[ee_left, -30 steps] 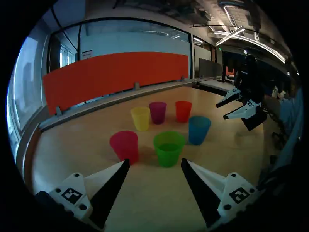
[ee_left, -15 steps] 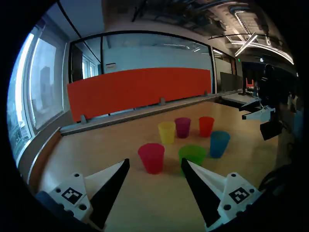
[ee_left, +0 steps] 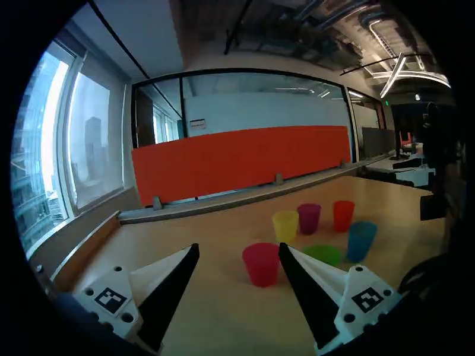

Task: Pour water

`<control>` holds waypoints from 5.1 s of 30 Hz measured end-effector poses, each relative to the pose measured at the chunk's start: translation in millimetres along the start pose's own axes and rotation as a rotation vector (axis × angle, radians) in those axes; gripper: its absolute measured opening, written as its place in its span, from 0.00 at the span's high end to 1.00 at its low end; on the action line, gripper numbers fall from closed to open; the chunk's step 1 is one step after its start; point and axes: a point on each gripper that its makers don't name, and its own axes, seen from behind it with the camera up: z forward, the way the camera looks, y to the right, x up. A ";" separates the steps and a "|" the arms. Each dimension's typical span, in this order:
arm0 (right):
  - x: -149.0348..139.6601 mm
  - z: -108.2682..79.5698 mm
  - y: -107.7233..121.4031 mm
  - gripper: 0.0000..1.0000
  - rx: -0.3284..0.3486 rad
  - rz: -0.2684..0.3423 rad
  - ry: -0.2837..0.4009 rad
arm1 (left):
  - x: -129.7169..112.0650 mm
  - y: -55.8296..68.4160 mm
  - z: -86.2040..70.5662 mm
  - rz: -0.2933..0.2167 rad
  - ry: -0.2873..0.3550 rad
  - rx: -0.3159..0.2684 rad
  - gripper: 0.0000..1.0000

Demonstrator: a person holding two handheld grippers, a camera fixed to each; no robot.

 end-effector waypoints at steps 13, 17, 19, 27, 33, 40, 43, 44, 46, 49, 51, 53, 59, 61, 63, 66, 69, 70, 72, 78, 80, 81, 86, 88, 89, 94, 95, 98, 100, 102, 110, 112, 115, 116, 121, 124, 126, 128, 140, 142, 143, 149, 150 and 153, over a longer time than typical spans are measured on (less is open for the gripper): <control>28.6 -1.3 29.7 0.00 -0.169 0.078 0.133 | 25.2 -13.9 -0.9 -0.055 0.101 0.053 0.01; 29.6 -3.1 38.2 0.00 -0.216 0.091 0.155 | 31.2 -14.1 1.1 -0.069 0.122 0.057 0.00; 30.2 -3.7 41.2 0.00 -0.233 0.097 0.164 | 34.1 -14.9 2.4 -0.073 0.133 0.062 0.01; 31.3 -6.8 44.3 0.00 -0.264 0.106 0.177 | 41.9 -21.9 6.4 -0.070 0.161 0.089 0.01; 34.7 -6.2 46.2 0.00 -0.279 0.104 0.182 | 44.1 -26.8 10.2 -0.072 0.175 0.114 0.00; 37.9 -4.7 46.7 0.00 -0.287 0.097 0.182 | 41.8 -34.1 13.5 -0.080 0.187 0.142 0.01; 37.5 -4.4 47.6 0.00 -0.290 0.105 0.179 | 38.4 -38.7 14.3 -0.080 0.189 0.163 0.01; 37.8 -4.6 48.3 0.00 -0.292 0.109 0.178 | 37.2 -40.3 14.4 -0.080 0.190 0.171 0.00; 38.7 -4.8 50.8 0.00 -0.300 0.117 0.179 | 34.1 -43.3 14.7 -0.082 0.192 0.186 0.01; 39.8 -5.0 54.2 0.00 -0.313 0.124 0.181 | 28.0 -46.0 15.5 -0.087 0.193 0.202 0.01; 39.7 -5.0 54.6 0.00 -0.317 0.126 0.182 | 23.1 -46.5 16.5 -0.090 0.191 0.208 0.01; 38.7 -4.5 52.4 0.00 -0.311 0.128 0.178 | 18.3 -46.4 17.7 -0.089 0.189 0.213 0.01; 36.1 -0.7 49.1 0.00 -0.307 0.126 0.170 | 6.2 -44.5 21.9 -0.075 0.184 0.229 0.01; 35.1 0.8 48.1 0.00 -0.305 0.126 0.167 | 3.5 -43.3 24.0 -0.075 0.183 0.232 0.01; 34.3 2.0 47.0 0.00 -0.303 0.127 0.163 | 1.2 -41.4 26.3 -0.077 0.184 0.232 0.01; 33.8 3.1 46.1 0.00 -0.302 0.129 0.161 | -2.6 -38.0 30.1 -0.085 0.185 0.229 0.01; 33.6 3.1 45.8 0.00 -0.302 0.129 0.160 | -6.3 -36.5 33.0 -0.088 0.184 0.231 0.01; 33.3 3.0 45.9 0.00 -0.302 0.128 0.158 | -7.9 -36.5 33.9 -0.088 0.182 0.234 0.01; 32.7 2.7 46.2 0.00 -0.301 0.124 0.155 | -11.3 -36.6 35.7 -0.088 0.178 0.239 0.01; 30.2 2.7 48.3 0.00 -0.308 0.115 0.150 | -21.3 -38.1 40.8 -0.094 0.167 0.247 0.01; 29.9 2.8 48.4 0.00 -0.307 0.117 0.149 | -23.3 -39.0 41.9 -0.097 0.166 0.248 0.01; 29.7 3.0 48.4 0.00 -0.307 0.118 0.149 | -24.4 -39.5 42.4 -0.099 0.165 0.249 0.01; 29.1 4.6 48.0 0.00 -0.306 0.123 0.145 | -29.5 -41.1 43.1 -0.106 0.159 0.249 0.01; 29.5 4.8 47.8 0.00 -0.305 0.123 0.145 | -31.3 -41.5 43.5 -0.107 0.156 0.249 0.01; 29.9 4.8 47.7 0.00 -0.305 0.122 0.145 | -31.9 -41.6 43.7 -0.108 0.155 0.249 0.01; 31.6 4.6 47.2 0.00 -0.304 0.123 0.146 | -35.1 -40.4 45.0 -0.114 0.148 0.245 0.00; 31.8 4.6 47.3 0.00 -0.304 0.123 0.146 | -35.5 -39.9 45.2 -0.116 0.146 0.244 0.00; 31.7 4.2 47.4 0.00 -0.304 0.124 0.146 | -36.3 -39.7 45.8 -0.126 0.146 0.240 0.00; 31.7 3.7 47.6 0.00 -0.306 0.124 0.146 | -37.3 -40.5 46.0 -0.131 0.145 0.241 0.01; 31.9 3.1 48.1 0.00 -0.308 0.124 0.146 | -38.7 -41.7 46.3 -0.135 0.142 0.242 0.01; 32.5 -0.3 50.3 0.00 -0.312 0.126 0.149 | -42.5 -42.8 48.1 -0.141 0.132 0.241 0.00; 32.7 -1.0 51.0 0.00 -0.313 0.125 0.149 | -43.6 -43.2 48.6 -0.141 0.128 0.242 0.00; 33.0 -1.8 51.5 0.00 -0.314 0.125 0.150 | -45.2 -43.7 49.2 -0.142 0.121 0.242 0.00; 32.9 -2.0 51.5 0.00 -0.315 0.124 0.150 | -45.7 -43.7 49.5 -0.142 0.119 0.241 0.00; 33.1 -2.6 50.6 0.00 -0.314 0.126 0.150 | -47.0 -42.9 51.1 -0.142 0.110 0.236 0.01; 33.0 -3.0 50.8 0.00 -0.313 0.126 0.150 | -46.8 -42.9 51.1 -0.143 0.110 0.236 0.00; 33.1 -3.2 51.2 0.00 -0.314 0.125 0.152 | -47.1 -42.7 51.1 -0.143 0.110 0.236 0.00; 32.9 -3.5 51.9 0.00 -0.313 0.126 0.151 | -47.7 -42.8 51.3 -0.143 0.110 0.237 0.00; 39.4 -7.0 56.8 0.00 -0.304 0.106 0.180 | -48.7 -42.9 51.3 -0.143 0.107 0.237 0.01; 39.1 -6.2 55.5 0.00 -0.298 0.095 0.182 | -48.4 -42.8 51.4 -0.143 0.107 0.237 0.00; 38.9 -5.6 54.6 0.00 -0.295 0.089 0.183 | -48.3 -42.8 51.5 -0.143 0.107 0.237 0.00; 38.7 0.9 43.5 0.00 -0.267 0.058 0.191 | -48.1 -42.9 51.2 -0.144 0.107 0.237 0.00; 38.8 2.2 41.5 0.00 -0.261 0.056 0.193 | -48.1 -42.9 51.1 -0.144 0.107 0.237 0.00; 37.4 6.9 36.9 0.00 -0.248 0.053 0.200 | -48.1 -42.5 51.0 -0.143 0.106 0.237 0.00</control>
